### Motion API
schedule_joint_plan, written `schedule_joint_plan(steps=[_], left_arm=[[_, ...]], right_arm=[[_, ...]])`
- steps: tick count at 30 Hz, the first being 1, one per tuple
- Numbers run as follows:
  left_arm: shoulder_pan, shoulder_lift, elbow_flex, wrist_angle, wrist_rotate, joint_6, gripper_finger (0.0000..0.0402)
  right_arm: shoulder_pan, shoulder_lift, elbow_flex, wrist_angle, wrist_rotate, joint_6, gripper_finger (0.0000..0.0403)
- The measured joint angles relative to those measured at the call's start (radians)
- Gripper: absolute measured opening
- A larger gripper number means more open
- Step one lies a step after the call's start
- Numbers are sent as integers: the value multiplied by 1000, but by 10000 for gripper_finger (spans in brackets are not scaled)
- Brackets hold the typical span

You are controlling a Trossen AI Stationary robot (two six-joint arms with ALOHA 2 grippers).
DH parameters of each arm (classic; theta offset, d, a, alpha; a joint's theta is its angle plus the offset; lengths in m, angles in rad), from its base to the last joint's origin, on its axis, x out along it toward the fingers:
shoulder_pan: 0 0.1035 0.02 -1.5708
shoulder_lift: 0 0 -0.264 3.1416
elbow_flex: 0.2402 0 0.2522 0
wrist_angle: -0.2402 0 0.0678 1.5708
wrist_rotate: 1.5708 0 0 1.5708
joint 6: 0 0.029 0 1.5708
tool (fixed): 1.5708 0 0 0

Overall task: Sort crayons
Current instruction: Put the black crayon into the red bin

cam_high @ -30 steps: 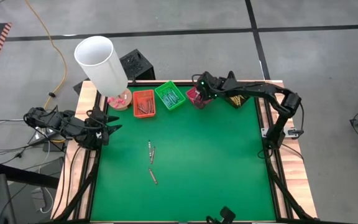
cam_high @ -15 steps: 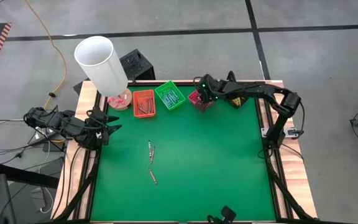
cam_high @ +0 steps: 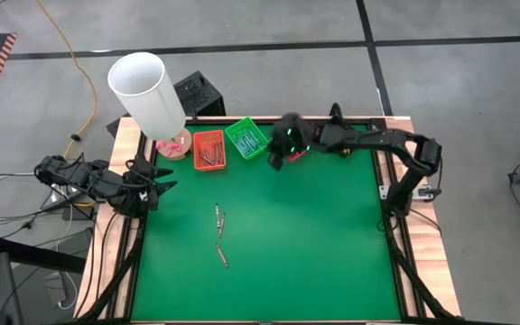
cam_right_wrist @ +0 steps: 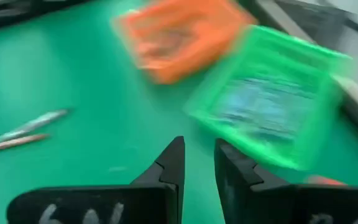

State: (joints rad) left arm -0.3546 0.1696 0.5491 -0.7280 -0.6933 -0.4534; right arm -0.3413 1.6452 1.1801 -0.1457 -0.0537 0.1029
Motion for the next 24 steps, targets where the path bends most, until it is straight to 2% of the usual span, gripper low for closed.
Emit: schedule_joint_plan(steps=[5,11,17,24], left_arm=[[0,0,0,0,0,0,192],[0,0,0,0,0,0,192],[0,0,0,0,0,0,192],[0,0,0,0,0,0,192]], right_arm=[[185,45,0,149,30,34,83],[356,141,12,380,272,99,83],[437,238,92,367,439,134,83],[484,416,266,347,502,163,83]])
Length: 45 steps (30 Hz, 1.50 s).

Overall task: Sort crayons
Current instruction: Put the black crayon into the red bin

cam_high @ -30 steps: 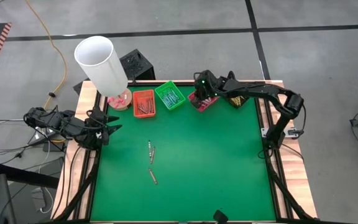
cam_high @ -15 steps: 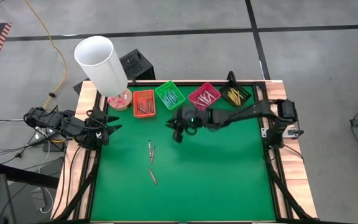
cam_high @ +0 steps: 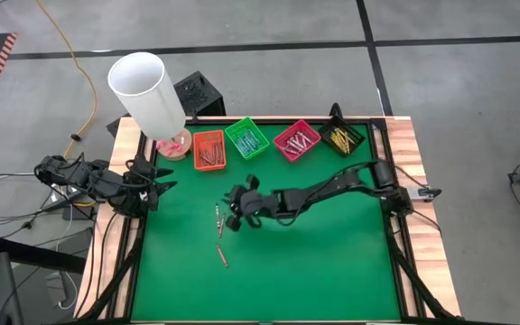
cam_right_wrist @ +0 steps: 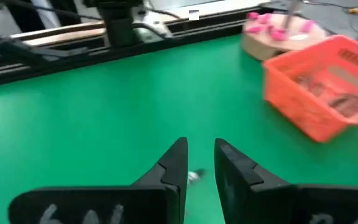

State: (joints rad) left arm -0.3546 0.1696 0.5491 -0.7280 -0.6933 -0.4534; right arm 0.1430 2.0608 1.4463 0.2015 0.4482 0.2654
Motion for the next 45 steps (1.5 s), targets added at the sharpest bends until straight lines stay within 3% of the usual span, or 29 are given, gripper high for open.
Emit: schedule_joint_plan(steps=[8,14,24,39,45], left_arm=[[0,0,0,0,0,0,192],[0,0,0,0,0,0,192],[0,0,0,0,0,0,192],[0,0,0,0,0,0,192],[0,0,0,0,0,0,192]], right_arm=[[11,180,280,-281,29,34,83],[12,252,407,-456,17,101,96],[5,252,416,-484,3,190,161],[5,251,396,-416,55,184,156],[3,317,396,-343,54,184,156]])
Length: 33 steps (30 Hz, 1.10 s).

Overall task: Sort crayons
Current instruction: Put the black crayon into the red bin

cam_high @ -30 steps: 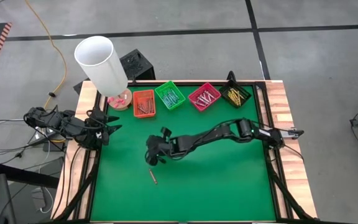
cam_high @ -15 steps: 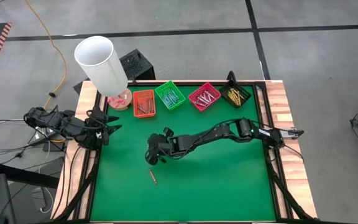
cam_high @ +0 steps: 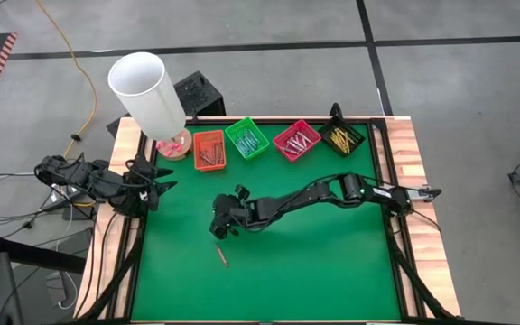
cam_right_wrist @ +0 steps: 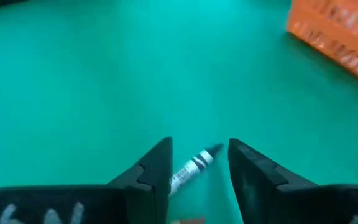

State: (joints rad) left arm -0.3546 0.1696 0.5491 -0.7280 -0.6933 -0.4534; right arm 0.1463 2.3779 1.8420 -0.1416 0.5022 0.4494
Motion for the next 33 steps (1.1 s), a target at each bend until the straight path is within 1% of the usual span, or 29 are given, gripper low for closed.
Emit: schedule_joint_plan(steps=[13,16,21,25,33], left_arm=[[0,0,0,0,0,0,192],[0,0,0,0,0,0,192],[0,0,0,0,0,0,192],[0,0,0,0,0,0,192],[0,0,0,0,0,0,192]], right_arm=[[0,18,1,-55,-3,22,155],[0,17,3,-102,-8,61,148],[0,13,5,-181,-43,113,122],[0,13,5,-195,-47,141,98],[1,14,3,-201,-48,152,37]])
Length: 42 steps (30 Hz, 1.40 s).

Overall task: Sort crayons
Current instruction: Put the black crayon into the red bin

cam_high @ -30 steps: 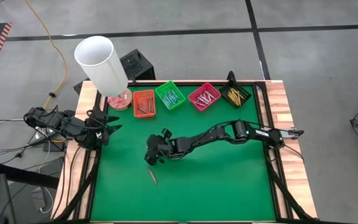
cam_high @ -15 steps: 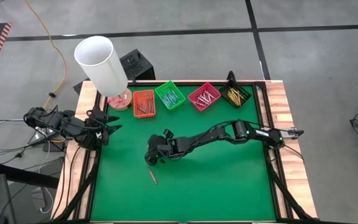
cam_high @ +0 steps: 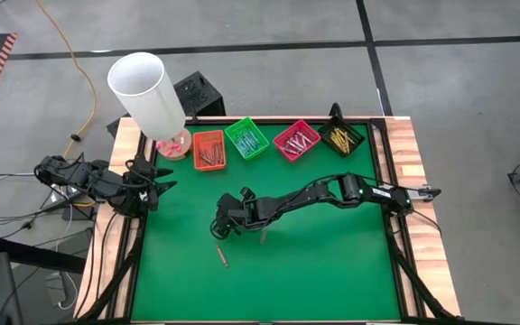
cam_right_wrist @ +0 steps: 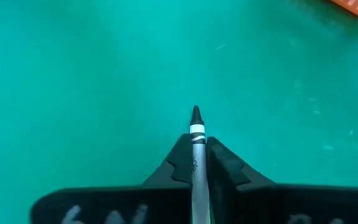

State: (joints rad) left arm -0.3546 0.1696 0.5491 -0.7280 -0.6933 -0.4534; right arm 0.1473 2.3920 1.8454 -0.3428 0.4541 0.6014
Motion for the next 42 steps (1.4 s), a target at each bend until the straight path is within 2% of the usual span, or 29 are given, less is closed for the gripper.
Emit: schedule_joint_plan(steps=[5,13,18,26,38,42], left_arm=[[0,0,0,0,0,0,192],[0,0,0,0,0,0,192],[0,0,0,0,0,0,192],[0,0,0,0,0,0,192],[0,0,0,0,0,0,192],[0,0,0,0,0,0,192]], right_arm=[[2,-3,-1,0,-3,-23,5],[3,-39,-6,-6,-15,-83,3],[0,-97,-7,-35,28,-139,3],[-38,-174,-6,-204,111,-168,2],[-107,-298,-6,-484,158,-208,1],[-151,-376,-79,-526,173,-213,1]])
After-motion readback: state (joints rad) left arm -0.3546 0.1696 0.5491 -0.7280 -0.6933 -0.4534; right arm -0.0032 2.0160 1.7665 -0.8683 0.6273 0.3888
